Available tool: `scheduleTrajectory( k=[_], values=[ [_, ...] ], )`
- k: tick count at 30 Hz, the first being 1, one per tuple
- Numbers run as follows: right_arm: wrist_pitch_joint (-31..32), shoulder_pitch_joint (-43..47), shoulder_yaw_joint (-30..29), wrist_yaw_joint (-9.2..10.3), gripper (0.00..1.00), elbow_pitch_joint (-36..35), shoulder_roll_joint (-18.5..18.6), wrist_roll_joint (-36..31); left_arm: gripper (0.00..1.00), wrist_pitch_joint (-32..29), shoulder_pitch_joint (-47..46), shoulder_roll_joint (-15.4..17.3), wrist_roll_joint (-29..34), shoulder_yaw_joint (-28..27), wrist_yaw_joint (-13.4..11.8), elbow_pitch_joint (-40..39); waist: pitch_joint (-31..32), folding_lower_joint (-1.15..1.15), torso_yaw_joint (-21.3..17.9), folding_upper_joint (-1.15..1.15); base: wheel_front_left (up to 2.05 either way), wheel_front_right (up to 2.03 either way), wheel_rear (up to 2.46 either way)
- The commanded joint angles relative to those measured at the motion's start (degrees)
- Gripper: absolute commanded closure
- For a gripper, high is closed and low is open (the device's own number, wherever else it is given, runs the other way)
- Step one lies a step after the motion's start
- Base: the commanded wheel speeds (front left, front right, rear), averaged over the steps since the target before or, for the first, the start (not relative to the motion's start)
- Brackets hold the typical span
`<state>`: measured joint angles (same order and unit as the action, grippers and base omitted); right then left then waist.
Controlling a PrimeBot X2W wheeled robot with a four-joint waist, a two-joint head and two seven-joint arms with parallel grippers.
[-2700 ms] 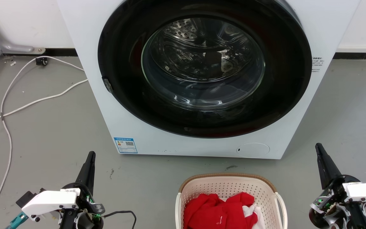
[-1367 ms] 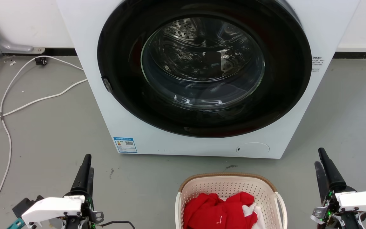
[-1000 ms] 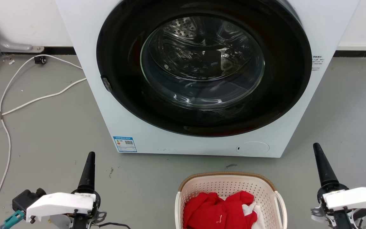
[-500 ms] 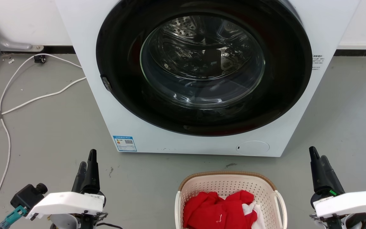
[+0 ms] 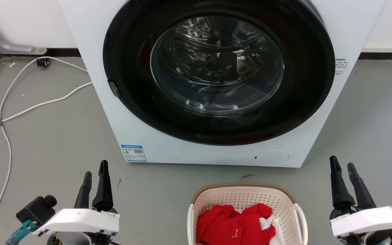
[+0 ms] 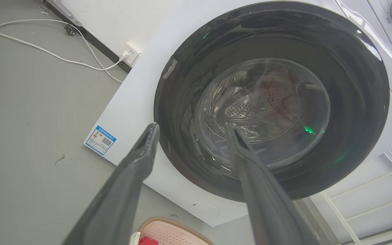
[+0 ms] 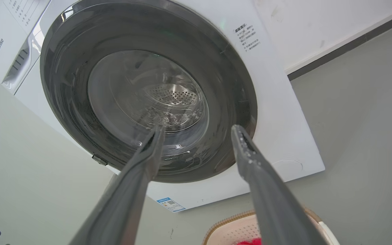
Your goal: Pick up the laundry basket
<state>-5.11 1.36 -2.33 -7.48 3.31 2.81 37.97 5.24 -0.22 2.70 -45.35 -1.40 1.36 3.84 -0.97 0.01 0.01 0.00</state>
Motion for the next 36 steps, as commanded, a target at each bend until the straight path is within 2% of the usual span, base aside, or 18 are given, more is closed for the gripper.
scheduleTrajectory(
  k=[1,8,15,36],
  values=[
    [-0.84,0.13,0.18,-0.01,0.00,-1.43,0.16,-2.71,0.00,0.68,0.18,0.17,2.51,0.31,0.07,-0.81,0.06,-0.01,0.00,0.00,0.00,0.00,0.00],
    [-1.81,0.74,0.47,-0.01,0.00,-2.23,0.15,-6.96,0.00,1.69,0.62,0.18,6.81,0.87,-0.56,-0.79,0.13,-0.01,-0.07,0.00,0.00,0.00,0.00],
    [-2.95,1.50,0.44,-0.01,0.00,-3.25,0.15,-11.91,0.00,2.79,1.04,0.19,12.08,1.71,-2.19,-0.91,0.05,-0.01,-0.07,0.00,0.00,0.00,0.00],
    [-5.91,3.36,0.95,-0.01,0.00,-5.69,0.14,-25.60,0.00,5.78,2.46,0.22,25.52,3.53,-3.34,-2.40,-0.21,-0.01,-0.06,0.00,0.00,0.00,0.00]
  ],
)
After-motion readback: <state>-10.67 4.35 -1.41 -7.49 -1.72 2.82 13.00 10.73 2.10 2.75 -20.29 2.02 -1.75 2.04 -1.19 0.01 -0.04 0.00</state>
